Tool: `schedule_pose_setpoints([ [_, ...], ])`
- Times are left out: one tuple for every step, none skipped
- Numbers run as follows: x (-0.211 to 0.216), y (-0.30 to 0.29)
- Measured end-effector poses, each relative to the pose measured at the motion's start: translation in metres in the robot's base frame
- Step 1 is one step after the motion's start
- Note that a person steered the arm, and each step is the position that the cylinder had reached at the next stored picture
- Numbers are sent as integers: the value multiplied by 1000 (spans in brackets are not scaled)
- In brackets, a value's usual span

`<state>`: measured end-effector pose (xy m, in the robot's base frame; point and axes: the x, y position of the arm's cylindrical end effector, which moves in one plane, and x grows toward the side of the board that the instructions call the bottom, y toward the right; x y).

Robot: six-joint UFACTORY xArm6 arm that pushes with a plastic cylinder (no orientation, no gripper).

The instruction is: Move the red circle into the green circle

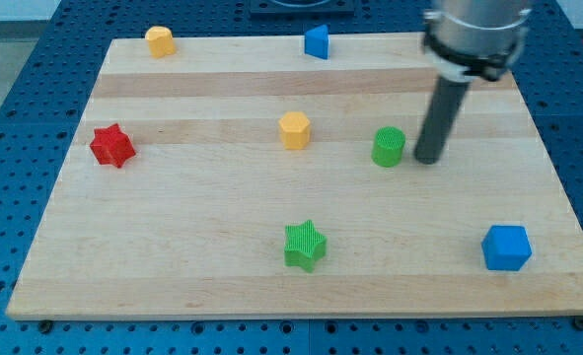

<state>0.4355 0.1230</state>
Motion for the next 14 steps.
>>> schedule_pose_setpoints([
  [-15,-62],
  [-32,-85],
  [-35,-43],
  [-74,47],
  [-116,128],
  [-178,174],
  [-237,171],
  [-243,134],
  [-212,71],
  [-198,25],
  [-202,24],
  [-193,1],
  [-163,-22],
  [-134,-47],
])
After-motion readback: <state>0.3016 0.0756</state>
